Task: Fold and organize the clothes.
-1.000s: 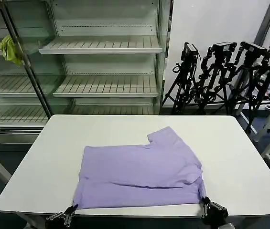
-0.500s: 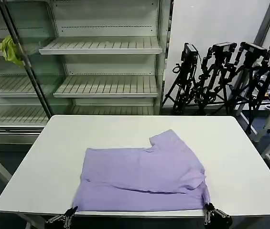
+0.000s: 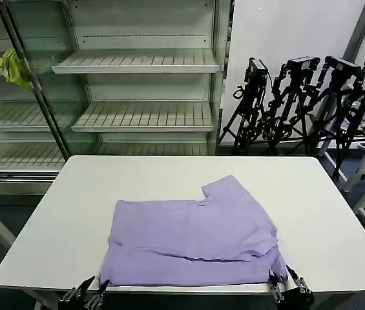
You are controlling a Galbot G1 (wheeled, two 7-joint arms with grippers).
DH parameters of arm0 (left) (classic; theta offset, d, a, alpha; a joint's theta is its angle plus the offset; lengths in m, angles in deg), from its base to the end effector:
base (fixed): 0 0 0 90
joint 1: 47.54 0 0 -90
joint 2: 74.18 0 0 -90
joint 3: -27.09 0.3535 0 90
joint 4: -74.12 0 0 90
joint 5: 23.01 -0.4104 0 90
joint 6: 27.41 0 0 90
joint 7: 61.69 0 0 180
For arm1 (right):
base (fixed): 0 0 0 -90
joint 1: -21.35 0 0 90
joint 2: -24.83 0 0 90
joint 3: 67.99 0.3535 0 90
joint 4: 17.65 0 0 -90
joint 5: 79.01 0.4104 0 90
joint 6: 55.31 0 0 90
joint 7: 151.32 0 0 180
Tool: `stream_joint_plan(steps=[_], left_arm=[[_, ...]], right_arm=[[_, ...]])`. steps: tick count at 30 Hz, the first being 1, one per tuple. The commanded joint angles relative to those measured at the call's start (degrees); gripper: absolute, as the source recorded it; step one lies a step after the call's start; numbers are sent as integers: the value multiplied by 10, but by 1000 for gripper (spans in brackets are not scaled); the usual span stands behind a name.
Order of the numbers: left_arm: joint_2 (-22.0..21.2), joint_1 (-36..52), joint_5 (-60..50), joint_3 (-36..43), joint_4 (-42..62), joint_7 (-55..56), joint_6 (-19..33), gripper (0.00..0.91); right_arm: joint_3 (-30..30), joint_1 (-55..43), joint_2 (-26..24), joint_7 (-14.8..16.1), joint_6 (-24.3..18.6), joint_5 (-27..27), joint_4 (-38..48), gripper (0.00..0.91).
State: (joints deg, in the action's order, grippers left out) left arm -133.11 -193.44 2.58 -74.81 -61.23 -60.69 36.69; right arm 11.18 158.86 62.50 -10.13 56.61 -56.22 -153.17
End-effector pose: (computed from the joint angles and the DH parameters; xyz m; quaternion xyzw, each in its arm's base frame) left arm 0.1400 0.0827 -0.2460 -0.1079 -0.9431 -0.0583 0.3090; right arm 0.1319 -0.0150 -0.2622 0.0282 -0.9440 0.2202 0.2442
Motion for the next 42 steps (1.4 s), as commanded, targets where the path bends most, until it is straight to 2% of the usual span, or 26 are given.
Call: stream_joint_plan(steps=[1, 9, 21, 26, 30, 34, 38, 40, 42], left_arm=[[0, -1, 1, -6, -7, 0, 1, 907], [2, 2, 3, -32, -36, 4, 0, 907], [10, 36, 8, -41, 0, 3, 4, 907], [14, 48, 12, -75, -11, 3, 7, 907], [16, 92, 13, -90, -28, 6, 9, 907], [19, 167, 47, -88, -32, 10, -8, 907], [14, 249, 120, -80, -20, 9, -42, 907], [17, 277, 145, -72, -8, 12, -57, 907], [26, 308, 161, -56, 25, 14, -64, 907]], right_arm=[[-2, 0, 0, -1, 2, -2, -5, 907], [26, 10, 13, -2, 5, -7, -37, 907], [72, -1, 8, -1, 7, 6, -37, 907], [81, -44, 10, 0, 12, 22, -45, 907], [86, -105, 21, 4, 15, 43, -46, 907], [87, -199, 34, 33, 9, 72, -20, 907], [109, -266, 45, 117, -31, 116, 40, 907], [102, -306, 45, 141, -30, 135, 59, 907], [75, -378, 53, 185, -11, 188, 103, 907]])
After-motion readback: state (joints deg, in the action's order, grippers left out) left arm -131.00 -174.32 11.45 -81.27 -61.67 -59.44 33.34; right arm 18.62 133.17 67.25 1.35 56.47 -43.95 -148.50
